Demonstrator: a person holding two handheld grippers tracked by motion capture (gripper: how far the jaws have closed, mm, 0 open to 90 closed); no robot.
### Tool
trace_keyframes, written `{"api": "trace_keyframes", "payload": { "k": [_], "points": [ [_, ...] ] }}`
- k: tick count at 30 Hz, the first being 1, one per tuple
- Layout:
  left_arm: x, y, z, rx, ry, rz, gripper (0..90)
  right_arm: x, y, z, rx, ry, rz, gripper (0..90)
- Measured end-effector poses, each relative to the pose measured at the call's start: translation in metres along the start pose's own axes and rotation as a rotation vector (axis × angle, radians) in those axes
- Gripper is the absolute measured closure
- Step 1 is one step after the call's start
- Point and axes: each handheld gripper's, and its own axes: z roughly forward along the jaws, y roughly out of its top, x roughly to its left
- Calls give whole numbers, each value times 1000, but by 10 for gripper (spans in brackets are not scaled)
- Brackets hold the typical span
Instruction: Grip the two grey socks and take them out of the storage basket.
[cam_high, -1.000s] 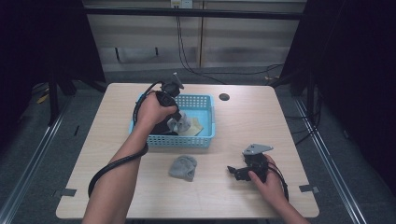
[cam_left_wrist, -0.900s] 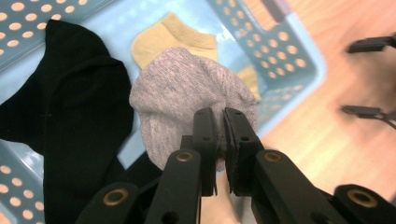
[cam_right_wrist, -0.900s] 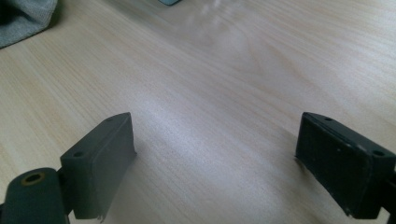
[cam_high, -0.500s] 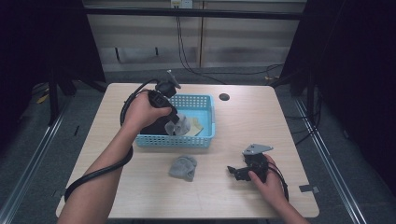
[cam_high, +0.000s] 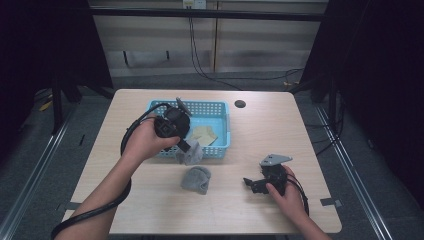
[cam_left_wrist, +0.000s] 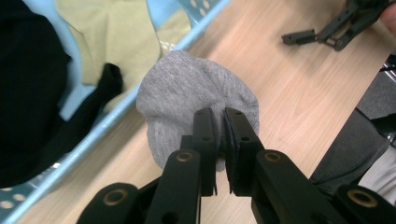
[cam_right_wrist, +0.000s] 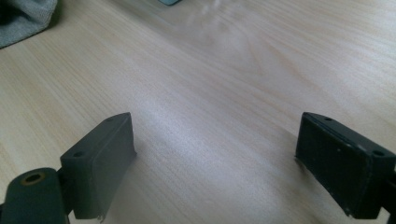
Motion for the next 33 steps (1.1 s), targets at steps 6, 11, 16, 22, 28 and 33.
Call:
{"api": "trace_keyframes", "payload": {
  "k": [6, 11, 16, 22, 28, 33],
  "points": [
    [3, -14, 23, 25, 2, -9, 838, 0, 0, 0, 2, 1, -2, 111],
    [11, -24, 39, 24, 10, -32, 837, 0, 0, 0, 2, 1, -1, 111],
    [14, -31, 49, 28, 13, -41, 825, 0, 0, 0, 2, 1, -2, 111],
    [11, -33, 51, 24, 37, -63, 634, 0, 0, 0, 2, 1, -2, 111],
    [10, -38, 46, -19, 62, -65, 449, 0, 0, 0, 2, 1, -2, 111],
    [14, -47, 40, -65, 62, -73, 360, 0, 0, 0, 2, 1, -2, 111]
  ]
}}
